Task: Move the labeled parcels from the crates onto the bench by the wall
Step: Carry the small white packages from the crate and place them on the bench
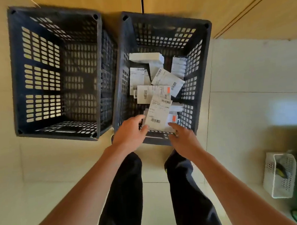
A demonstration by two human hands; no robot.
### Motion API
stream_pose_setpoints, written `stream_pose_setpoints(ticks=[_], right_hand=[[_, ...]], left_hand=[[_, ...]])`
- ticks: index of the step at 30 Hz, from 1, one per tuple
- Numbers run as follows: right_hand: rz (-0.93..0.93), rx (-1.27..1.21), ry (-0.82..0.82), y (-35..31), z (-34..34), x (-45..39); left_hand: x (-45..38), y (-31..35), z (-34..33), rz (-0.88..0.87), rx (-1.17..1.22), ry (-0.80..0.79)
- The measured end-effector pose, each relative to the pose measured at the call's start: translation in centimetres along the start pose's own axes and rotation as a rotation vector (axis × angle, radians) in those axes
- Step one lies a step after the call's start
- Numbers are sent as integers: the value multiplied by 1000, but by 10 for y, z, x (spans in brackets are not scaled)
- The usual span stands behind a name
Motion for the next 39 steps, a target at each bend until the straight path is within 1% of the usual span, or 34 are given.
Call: stream_pose_setpoints(ticks=[4, 9, 12, 16, 19, 22, 25, 29, 31, 33, 34, 36, 39], right_hand=[[-6, -34, -4, 27, -25, -72], [4, 56, 102, 43, -41, -137], [3, -2, 135, 51, -54, -160], [35, -93, 158, 52, -65, -168], [68, -135, 178, 47, -63, -173], [110, -169, 187, 36, -51, -182], [167, -206, 221, 22, -32, -198], [203, -290, 291, 8, -7, -219], [200, -318, 334, 7, 4, -224], [194, -308, 369, 10, 7, -224], [199, -285, 386, 14, 4, -222], [228, -247, 397, 25, -6, -218], [220, -201, 349, 42, -27, -212]], left_hand=[[-67, -29, -39, 8, 57, -4], [-132, -54, -75, 24, 175, -29], [-155, -62, -92, -1, 221, -41], [-167, -66, -108, -8, 274, -28], [-173, -64, -109, 0, 335, 6], [-184, -60, -101, -31, 392, 47], [-195, -46, -85, -108, 415, 103], [-213, -24, -67, -226, 512, 123], [-221, -18, -62, -298, 456, 169], [-225, -20, -61, -361, 308, 250], [-227, -25, -62, -374, 222, 284], [-228, -37, -68, -371, 26, 302], [-230, -50, -77, -359, -213, 298]])
Point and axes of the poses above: each hand's wrist, its own x-axis away from the middle knuckle, its own z-axis out of the back of the hand, y = z × x, the point moved 3 cm from there along -x, towards the middle knuckle
